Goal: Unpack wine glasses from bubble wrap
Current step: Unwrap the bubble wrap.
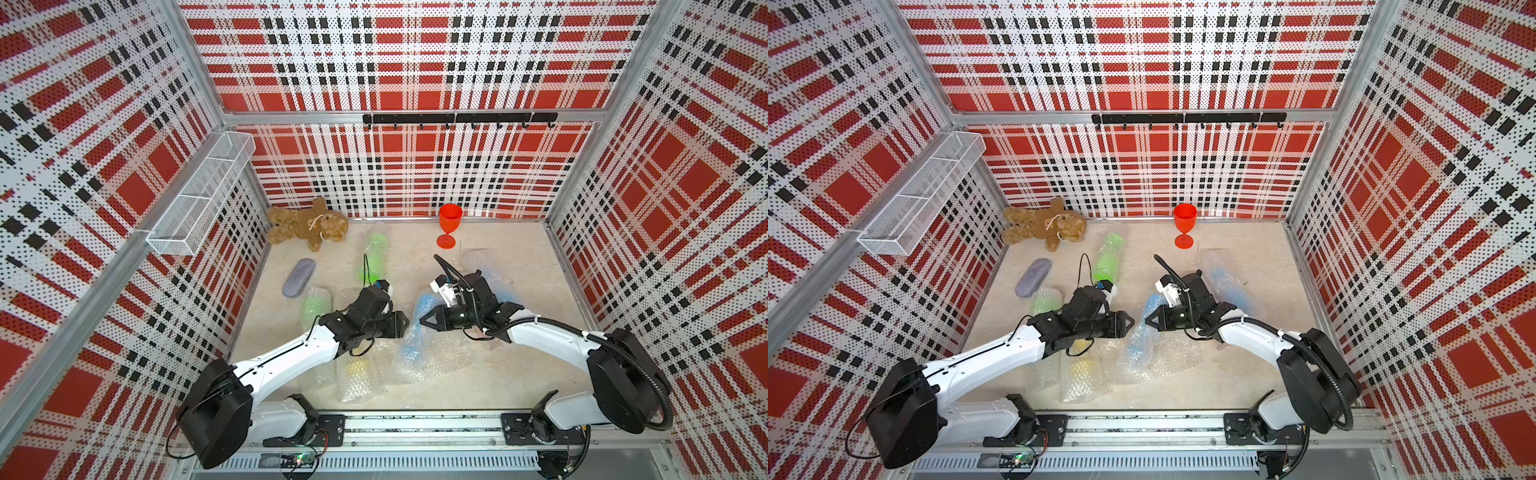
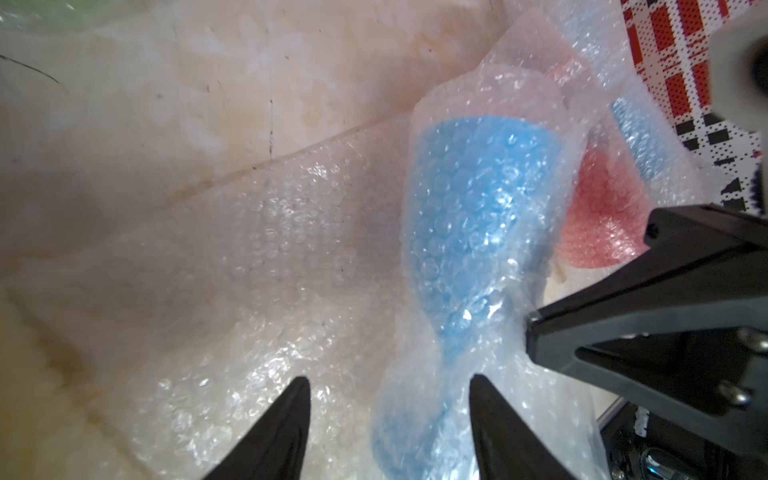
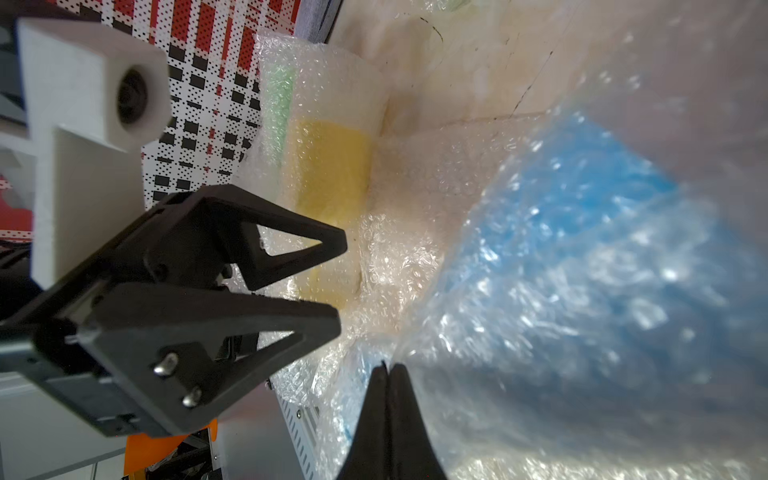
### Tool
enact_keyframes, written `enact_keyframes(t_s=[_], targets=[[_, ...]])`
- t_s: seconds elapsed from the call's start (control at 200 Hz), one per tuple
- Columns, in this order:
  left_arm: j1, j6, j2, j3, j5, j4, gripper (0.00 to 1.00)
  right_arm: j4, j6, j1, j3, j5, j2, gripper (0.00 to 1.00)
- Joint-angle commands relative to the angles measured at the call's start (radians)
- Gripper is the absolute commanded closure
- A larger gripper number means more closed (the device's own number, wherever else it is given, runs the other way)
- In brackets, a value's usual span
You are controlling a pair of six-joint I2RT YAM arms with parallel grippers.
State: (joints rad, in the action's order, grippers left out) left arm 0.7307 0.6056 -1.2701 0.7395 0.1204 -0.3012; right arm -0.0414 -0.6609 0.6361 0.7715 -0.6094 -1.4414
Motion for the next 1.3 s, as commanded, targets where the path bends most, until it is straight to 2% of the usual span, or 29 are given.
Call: enact_keyframes(t_s=[0.0,0.536,0.757,1.007,1.097,1.147,1.298], targets=[[0.013,-0.013,-0.03,-0.003,0.039,0.036,0.38,0.041,0.002,0.01,0.023,-0.019,-0.024,1.0],[0.072,-0.067,-0.167,0.073,0.082,0.056,0.44,0.046,0.063,0.01,0.03,-0.088,-0.098,1.0],[0.092,-0.054,-0.164,0.076,0.099,0.055,0.65,-0.03,0.134,0.016,0.065,-0.127,-0.073,1.0],[0.118,-0.025,-0.151,0.035,0.111,0.084,0.98,-0.133,0.182,0.017,0.111,-0.074,-0.088,1.0],[0.116,-0.009,-0.162,0.01,0.108,0.119,1.0,-0.124,0.174,0.018,0.112,-0.061,-0.118,0.99],[0.116,-0.006,-0.175,0.003,0.11,0.131,1.0,-0.121,0.172,0.018,0.113,-0.044,-0.125,0.94],[0.116,-0.007,-0.196,-0.009,0.107,0.14,1.0,-0.156,0.193,0.016,0.133,0.068,-0.058,0.51]])
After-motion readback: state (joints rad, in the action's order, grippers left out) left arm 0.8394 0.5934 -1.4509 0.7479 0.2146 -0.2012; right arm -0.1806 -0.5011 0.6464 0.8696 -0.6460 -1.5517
